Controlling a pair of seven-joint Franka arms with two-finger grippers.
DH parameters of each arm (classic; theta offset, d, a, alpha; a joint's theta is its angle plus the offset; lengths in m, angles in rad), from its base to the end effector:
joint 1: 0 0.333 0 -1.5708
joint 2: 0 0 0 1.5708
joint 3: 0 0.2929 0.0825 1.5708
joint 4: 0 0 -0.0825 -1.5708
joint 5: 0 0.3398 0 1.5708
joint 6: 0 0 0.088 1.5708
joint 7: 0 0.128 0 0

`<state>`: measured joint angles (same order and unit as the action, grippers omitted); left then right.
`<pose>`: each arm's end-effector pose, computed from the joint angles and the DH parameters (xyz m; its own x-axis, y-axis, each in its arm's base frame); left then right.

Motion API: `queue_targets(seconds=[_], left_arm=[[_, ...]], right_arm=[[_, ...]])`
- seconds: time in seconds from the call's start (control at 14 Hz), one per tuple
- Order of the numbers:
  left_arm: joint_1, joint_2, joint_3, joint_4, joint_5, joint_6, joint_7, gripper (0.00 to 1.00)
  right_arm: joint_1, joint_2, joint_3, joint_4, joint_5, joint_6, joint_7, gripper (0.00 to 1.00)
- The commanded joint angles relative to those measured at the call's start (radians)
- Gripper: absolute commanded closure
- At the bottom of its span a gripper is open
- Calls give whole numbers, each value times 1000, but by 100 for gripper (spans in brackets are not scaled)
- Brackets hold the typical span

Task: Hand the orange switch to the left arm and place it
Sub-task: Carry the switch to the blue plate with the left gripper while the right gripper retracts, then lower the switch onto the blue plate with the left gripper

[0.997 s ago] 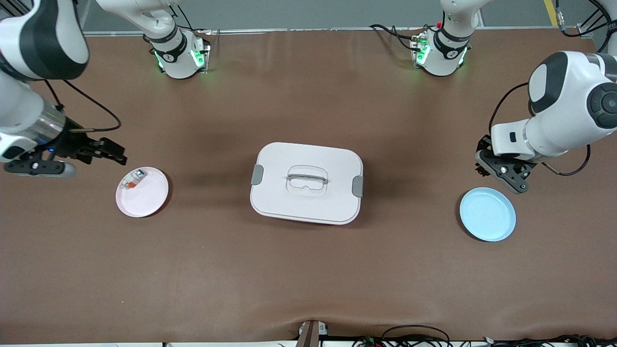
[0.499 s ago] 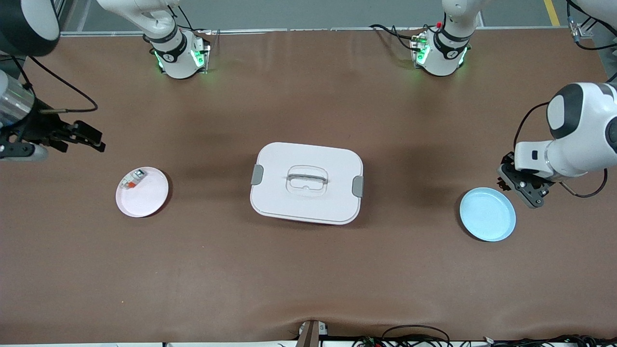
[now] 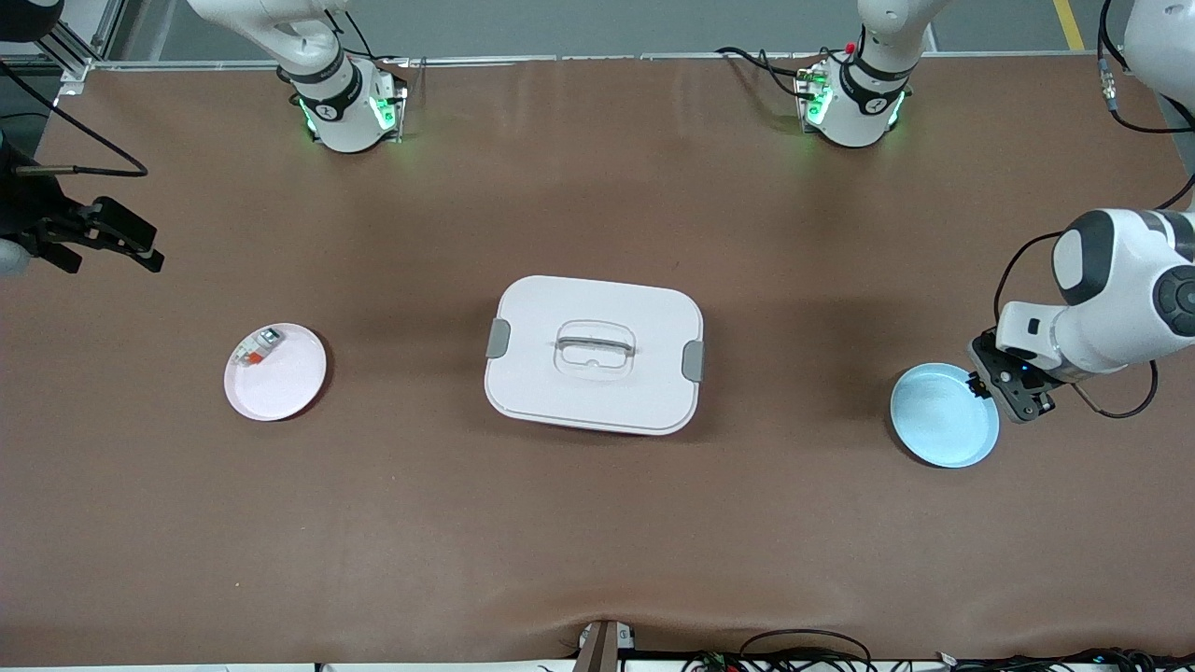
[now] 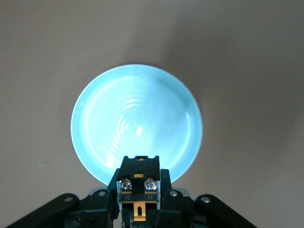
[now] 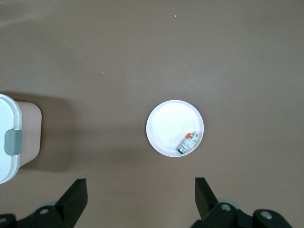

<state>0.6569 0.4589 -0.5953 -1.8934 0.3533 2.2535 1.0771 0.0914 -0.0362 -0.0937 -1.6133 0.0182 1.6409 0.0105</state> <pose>0.5808 0.0677 0.2830 0.3683 -0.9295 -0.0192 -0.9297 -0.3682 -0.0084 0.5082 0.0002 0.5869 0.9979 -0.0142 0.0634 -0.0128 -0.9997 -0.0223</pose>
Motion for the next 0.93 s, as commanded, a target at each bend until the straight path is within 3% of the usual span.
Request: queue_targets(seconds=[0.0,0.43,0.85], left_arm=[[12,69,-14,7,90,75,21,100],[3,158,-14,7,251,155,38,100],[3,199,-14,4,262,185,60,100]], right_arm=[[-10,15,5,53,-15,-36,-1,0],[-7,19,6,64,-6,-30,3,0],[-10,21,5,64,-7,-30,0,0]])
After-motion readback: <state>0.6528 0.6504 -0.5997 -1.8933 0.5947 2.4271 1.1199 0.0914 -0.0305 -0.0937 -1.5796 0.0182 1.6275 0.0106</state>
